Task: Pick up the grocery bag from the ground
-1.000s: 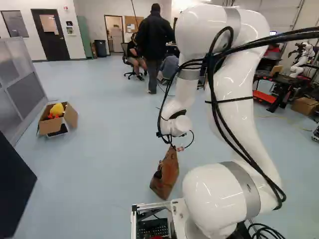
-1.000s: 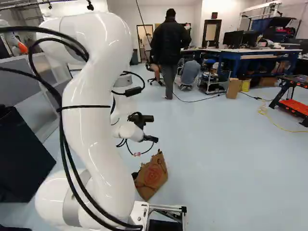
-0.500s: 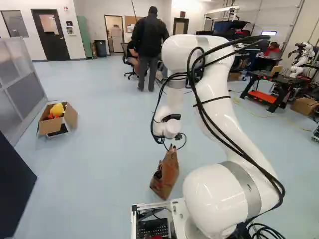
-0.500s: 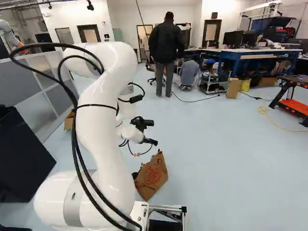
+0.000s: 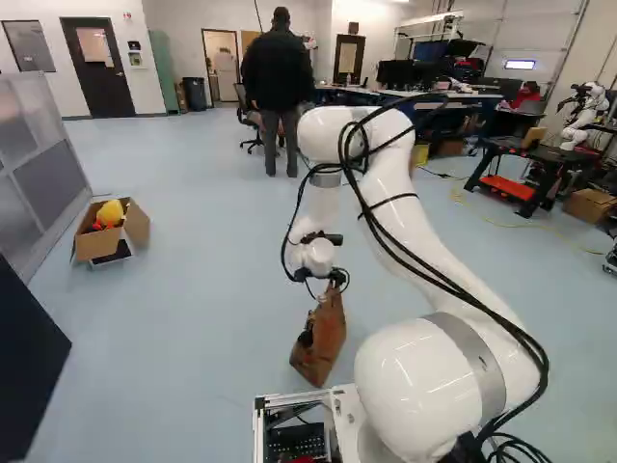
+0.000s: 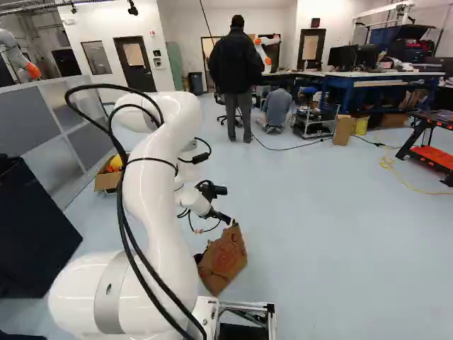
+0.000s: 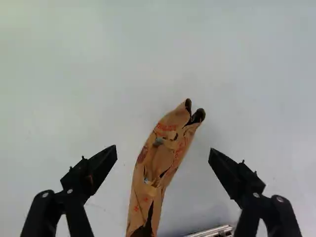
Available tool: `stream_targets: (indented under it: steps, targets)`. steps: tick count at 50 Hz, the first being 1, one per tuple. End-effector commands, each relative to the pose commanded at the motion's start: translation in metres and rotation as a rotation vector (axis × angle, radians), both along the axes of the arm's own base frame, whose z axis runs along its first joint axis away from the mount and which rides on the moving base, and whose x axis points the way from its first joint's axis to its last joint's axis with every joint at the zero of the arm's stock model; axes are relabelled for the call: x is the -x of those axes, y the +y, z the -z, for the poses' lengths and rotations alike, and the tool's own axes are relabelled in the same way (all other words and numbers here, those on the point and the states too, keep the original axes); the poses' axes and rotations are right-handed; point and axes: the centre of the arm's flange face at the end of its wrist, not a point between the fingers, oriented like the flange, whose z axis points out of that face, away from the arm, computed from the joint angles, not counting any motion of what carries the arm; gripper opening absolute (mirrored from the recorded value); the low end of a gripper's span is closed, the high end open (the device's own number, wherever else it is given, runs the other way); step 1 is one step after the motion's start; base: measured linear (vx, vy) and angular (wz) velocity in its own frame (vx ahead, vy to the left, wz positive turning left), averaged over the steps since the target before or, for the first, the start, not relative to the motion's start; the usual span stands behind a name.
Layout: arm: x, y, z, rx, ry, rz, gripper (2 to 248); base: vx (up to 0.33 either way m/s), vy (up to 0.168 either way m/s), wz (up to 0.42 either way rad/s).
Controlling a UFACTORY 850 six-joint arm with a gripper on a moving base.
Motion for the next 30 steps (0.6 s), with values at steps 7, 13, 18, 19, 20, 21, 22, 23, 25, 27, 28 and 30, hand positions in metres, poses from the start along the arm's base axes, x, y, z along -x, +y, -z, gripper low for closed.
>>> stream_targets:
  steps: [7,13,18,19,20,21,22,23,25,27,28,30]
  targets:
    - [-0.007,0.001,0.022,-0.01,0.046,0.035,247,0.0,0.0,0.0]
    - [-0.011,0.001,0.04,-0.02,0.088,0.066,247,0.0,0.0,0.0]
    - [-0.011,0.0,0.056,-0.03,0.13,0.092,247,0.0,0.0,0.0]
    - [-0.011,0.0,0.058,-0.032,0.136,0.096,247,0.0,0.0,0.0]
    - [-0.011,0.0,0.061,-0.034,0.145,0.101,247,0.0,0.0,0.0]
    - [-0.01,0.001,0.064,-0.036,0.153,0.105,247,0.0,0.0,0.0]
    - [-0.01,0.001,0.067,-0.038,0.162,0.109,247,0.0,0.0,0.0]
    - [-0.01,0.001,0.07,-0.04,0.17,0.113,247,0.0,0.0,0.0]
    - [-0.009,0.001,0.076,-0.044,0.187,0.121,247,0.0,0.0,0.0]
    - [-0.008,0.001,0.082,-0.049,0.204,0.128,247,0.0,0.0,0.0]
    - [-0.008,0.001,0.085,-0.051,0.212,0.132,247,0.0,0.0,0.0]
    - [-0.007,0.002,0.091,-0.055,0.229,0.138,247,0.0,0.0,0.0]
